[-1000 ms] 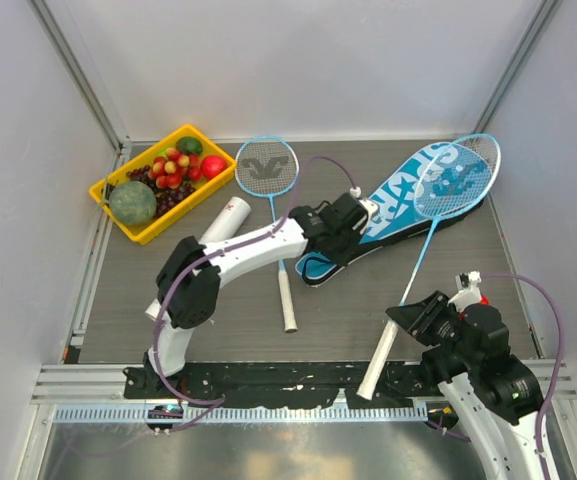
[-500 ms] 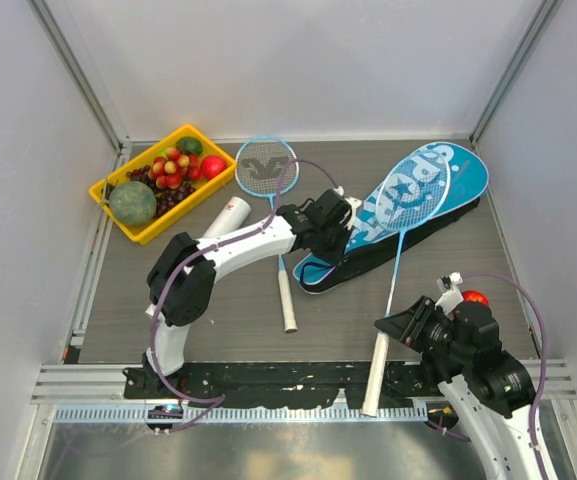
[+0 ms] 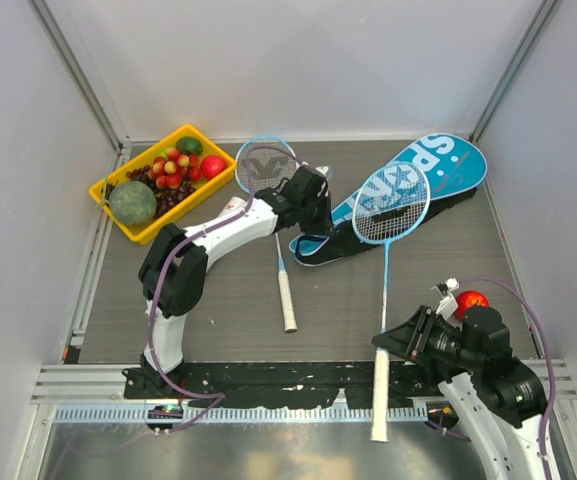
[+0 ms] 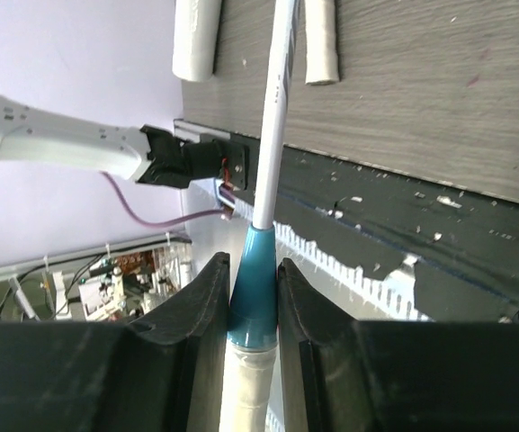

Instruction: Pack up the badminton gear

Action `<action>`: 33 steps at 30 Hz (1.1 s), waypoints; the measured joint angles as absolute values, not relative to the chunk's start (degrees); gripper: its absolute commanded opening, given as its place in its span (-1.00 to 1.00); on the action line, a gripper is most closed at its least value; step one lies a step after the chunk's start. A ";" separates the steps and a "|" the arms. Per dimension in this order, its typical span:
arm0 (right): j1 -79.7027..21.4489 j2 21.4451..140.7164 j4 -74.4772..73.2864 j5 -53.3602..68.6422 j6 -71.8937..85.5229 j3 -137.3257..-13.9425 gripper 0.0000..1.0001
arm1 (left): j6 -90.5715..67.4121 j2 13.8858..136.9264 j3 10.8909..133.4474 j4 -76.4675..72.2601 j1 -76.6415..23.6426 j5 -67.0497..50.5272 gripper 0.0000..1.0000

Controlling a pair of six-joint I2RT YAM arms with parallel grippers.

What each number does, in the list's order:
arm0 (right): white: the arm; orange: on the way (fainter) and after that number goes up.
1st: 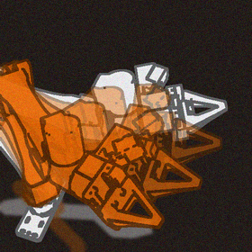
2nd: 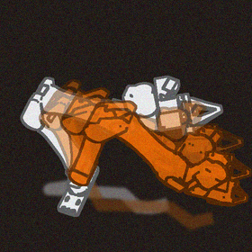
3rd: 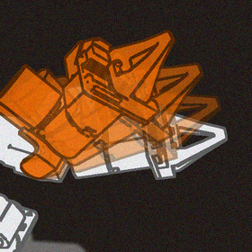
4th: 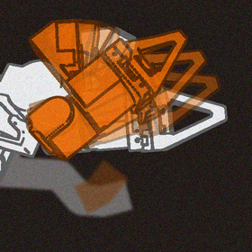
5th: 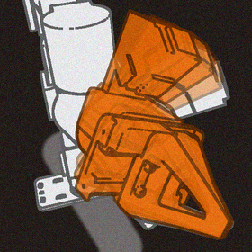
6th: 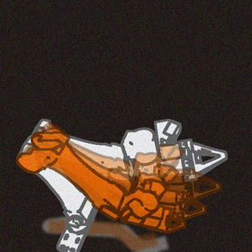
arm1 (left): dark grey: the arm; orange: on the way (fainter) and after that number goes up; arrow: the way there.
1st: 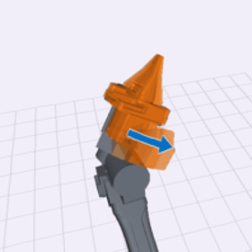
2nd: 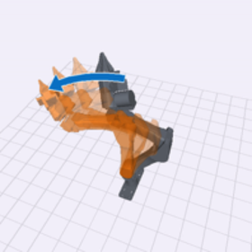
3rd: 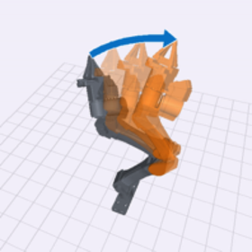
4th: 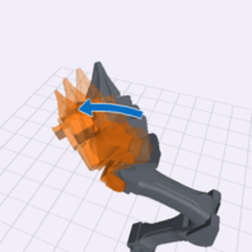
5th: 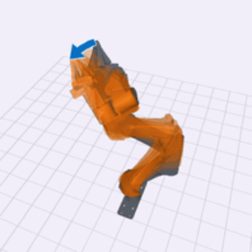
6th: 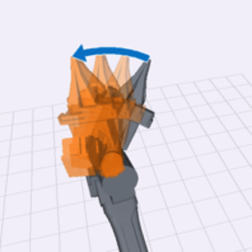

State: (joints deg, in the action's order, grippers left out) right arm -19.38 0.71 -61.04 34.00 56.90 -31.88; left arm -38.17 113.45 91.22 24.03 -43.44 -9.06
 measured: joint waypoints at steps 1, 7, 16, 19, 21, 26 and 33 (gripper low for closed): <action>-19.38 0.64 -61.82 34.54 56.86 -32.82 -0.90 | -38.44 113.51 91.61 23.77 -43.44 -9.02 -1.00; -19.38 0.60 -64.31 39.03 57.74 -37.15 -0.90 | -38.94 114.50 94.78 21.69 -43.44 -9.08 -1.00; -19.38 0.36 -70.02 41.69 62.46 -39.53 -0.90 | -38.85 114.85 95.72 20.36 -43.38 -5.69 -1.00; -19.38 0.36 -70.43 41.98 66.15 -39.55 -0.90 | -38.79 114.85 95.72 20.32 -43.27 -4.01 -1.00; -19.38 0.36 -70.65 41.98 67.79 -39.70 -0.89 | -38.79 114.85 95.72 20.18 -43.18 -3.20 -1.00; -19.38 0.36 -72.95 41.74 72.77 -41.30 -0.90 | -38.83 114.85 95.61 19.14 -43.03 -2.59 -1.00; -19.38 0.36 -71.33 41.45 76.62 -40.71 -0.90 | -40.10 113.36 91.18 15.16 -43.03 -3.05 -1.00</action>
State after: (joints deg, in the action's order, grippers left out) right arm -19.38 0.36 -71.33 41.45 76.62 -40.71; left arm -40.10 113.36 91.18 15.16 -43.03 -3.05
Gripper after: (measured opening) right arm 0.289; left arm 0.020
